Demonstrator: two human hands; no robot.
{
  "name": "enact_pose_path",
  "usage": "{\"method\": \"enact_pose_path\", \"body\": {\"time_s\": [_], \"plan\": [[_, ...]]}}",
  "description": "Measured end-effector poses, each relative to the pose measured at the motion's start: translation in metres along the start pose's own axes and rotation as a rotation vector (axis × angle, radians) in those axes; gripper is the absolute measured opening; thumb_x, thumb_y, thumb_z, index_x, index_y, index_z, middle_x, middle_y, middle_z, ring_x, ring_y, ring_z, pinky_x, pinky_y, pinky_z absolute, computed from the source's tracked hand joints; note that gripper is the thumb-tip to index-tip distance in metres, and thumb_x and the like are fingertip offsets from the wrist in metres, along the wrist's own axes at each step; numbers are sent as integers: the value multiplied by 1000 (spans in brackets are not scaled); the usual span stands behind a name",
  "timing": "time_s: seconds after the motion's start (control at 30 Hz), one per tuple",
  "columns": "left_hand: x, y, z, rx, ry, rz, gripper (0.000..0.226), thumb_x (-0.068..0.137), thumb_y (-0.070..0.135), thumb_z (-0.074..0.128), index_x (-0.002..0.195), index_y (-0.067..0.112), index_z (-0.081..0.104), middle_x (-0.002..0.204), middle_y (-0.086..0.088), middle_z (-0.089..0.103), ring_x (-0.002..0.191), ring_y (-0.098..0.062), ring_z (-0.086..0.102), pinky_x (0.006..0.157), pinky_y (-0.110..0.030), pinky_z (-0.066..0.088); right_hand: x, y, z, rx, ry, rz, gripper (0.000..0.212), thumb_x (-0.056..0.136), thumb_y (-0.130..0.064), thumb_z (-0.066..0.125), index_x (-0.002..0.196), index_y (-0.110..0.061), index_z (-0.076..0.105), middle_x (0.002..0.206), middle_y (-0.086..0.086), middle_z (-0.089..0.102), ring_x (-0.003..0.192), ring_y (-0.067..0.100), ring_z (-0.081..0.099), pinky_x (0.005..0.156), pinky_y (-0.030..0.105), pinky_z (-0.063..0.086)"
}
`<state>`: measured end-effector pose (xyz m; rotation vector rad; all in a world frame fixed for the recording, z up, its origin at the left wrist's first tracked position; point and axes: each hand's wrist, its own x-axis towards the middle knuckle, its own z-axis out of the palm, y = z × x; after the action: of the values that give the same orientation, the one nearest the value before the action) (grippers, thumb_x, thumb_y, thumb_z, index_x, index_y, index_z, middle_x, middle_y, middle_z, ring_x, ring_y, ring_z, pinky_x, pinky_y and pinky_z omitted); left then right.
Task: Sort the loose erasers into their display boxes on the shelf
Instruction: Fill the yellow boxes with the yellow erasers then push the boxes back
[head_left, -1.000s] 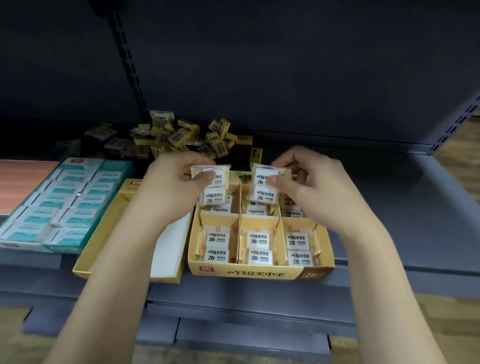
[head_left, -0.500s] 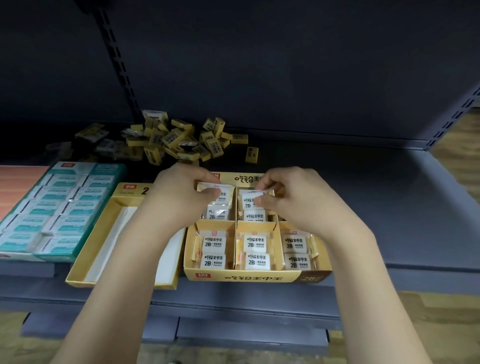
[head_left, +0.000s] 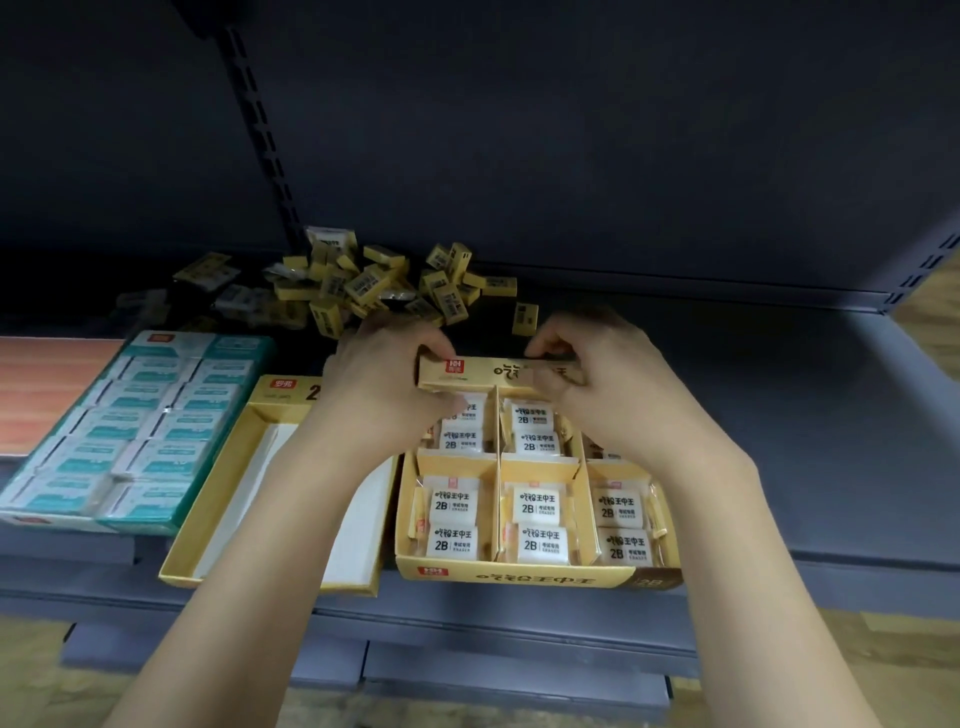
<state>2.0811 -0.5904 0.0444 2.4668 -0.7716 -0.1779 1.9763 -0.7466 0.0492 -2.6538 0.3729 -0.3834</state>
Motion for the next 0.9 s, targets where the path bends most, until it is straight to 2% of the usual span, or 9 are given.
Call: {"method": "enact_pose_path", "body": {"time_s": [0.07,0.17,0.33,0.47,0.5,0.57,0.63,0.73,0.9], "plan": [[5,-4,-3,-58,123,30,30,77,36,70,105,30,60,115,3,59,109,-22,53,92,-42,45,11,-3,1,-41,61,-81,13,90,-29,58,100,-22,62,107,-1,56,100,18,51,79,29,40],[20,-14,-11,-56,275,70,26,84,32,64,107,21,61,112,1,63,104,-23,57,89,-42,46,32,-5,1,-154,69,-204,17,92,-23,54,106,-18,62,111,-1,58,106,22,51,86,32,39],[41,-36,-29,39,347,116,23,86,26,62,108,19,60,109,-3,66,105,-29,58,88,-44,46,73,0,2,-375,-11,-407,26,95,-22,51,119,-21,60,124,-2,56,119,23,44,97,38,33],[42,-51,-38,95,398,78,26,87,29,61,111,19,60,112,-5,64,108,-31,56,91,-45,44,104,8,13,-493,-78,-549,35,83,-15,68,117,-16,64,123,6,61,114,32,54,91,48,47],[42,-54,-41,95,404,68,28,86,31,60,111,20,60,113,-5,64,107,-31,57,90,-45,45,110,8,15,-535,-114,-559,39,84,-17,66,122,-17,61,130,6,57,120,31,50,95,47,45],[42,-60,-46,92,403,51,28,85,28,61,112,21,60,113,-5,64,104,-31,58,90,-46,45,122,9,21,-608,-173,-578,46,93,-24,55,137,-25,46,148,-1,37,137,22,30,106,41,30],[42,-65,-52,105,407,40,29,84,19,63,113,19,60,114,-7,64,104,-32,58,90,-46,44,133,12,26,-626,-204,-593,49,96,-27,48,143,-29,36,154,-5,24,142,17,17,111,38,21],[42,-72,-60,169,426,6,30,84,17,62,114,17,60,116,-9,62,107,-35,53,91,-46,43,143,9,35,-646,-240,-635,51,96,-27,46,145,-30,32,155,-6,22,142,15,16,111,36,18],[35,-86,-64,198,482,-56,30,82,17,64,111,19,63,116,-11,61,108,-39,51,91,-46,43,155,1,42,-687,-284,-694,53,95,-25,48,145,-32,31,151,-10,31,138,12,22,109,33,21]]}}
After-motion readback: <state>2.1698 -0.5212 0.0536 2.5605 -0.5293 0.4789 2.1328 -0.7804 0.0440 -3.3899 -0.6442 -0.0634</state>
